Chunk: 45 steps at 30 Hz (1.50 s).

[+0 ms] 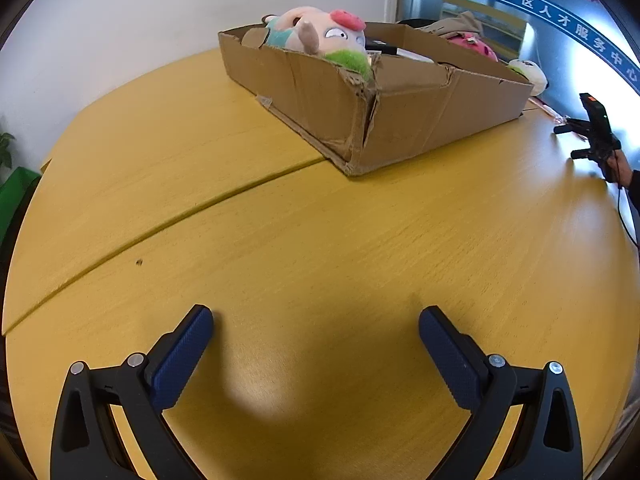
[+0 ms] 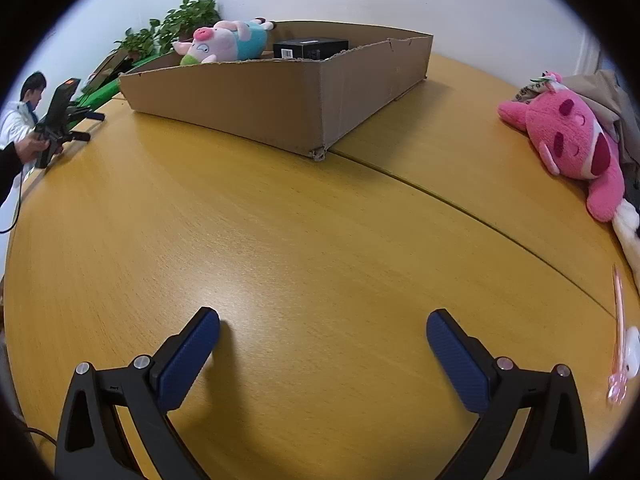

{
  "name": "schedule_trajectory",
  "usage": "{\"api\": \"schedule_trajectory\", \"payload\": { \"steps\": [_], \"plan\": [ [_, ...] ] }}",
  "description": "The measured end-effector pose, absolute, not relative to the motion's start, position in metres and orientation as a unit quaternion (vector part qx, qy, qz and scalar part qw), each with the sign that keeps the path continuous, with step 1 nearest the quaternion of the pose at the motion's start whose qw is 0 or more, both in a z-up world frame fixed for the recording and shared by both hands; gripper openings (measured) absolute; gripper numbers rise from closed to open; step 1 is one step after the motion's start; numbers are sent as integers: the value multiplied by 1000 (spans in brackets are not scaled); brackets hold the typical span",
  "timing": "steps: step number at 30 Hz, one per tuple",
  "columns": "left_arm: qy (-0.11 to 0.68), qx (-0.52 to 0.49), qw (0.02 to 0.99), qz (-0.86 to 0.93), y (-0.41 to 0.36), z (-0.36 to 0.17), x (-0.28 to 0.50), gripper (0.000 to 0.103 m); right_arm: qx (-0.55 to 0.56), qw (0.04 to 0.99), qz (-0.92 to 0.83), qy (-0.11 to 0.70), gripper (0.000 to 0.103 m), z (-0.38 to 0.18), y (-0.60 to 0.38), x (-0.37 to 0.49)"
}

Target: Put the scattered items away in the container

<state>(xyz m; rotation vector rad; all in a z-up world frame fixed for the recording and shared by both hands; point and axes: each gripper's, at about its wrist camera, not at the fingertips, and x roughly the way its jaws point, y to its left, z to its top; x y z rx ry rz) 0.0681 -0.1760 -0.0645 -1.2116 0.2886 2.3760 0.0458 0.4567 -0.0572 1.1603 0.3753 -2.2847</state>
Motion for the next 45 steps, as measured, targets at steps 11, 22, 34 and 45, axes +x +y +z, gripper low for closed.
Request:
{"api": "schedule_trajectory", "payload": {
  "steps": [11,22,34,45],
  "plan": [
    [116,-437,245,858,-182,-64,65,103,422,316,-833,166,103,-55,462,33],
    [117,-437,244,858,-182,-63,65,103,422,316,-833,167,103,-54,462,32],
    [118,-437,242,858,-179,-62,65,103,422,316,-833,167,103,-54,462,32],
    [119,-437,240,859,-175,-62,55,103,422,316,-833,167,103,-53,462,32]
  ]
}}
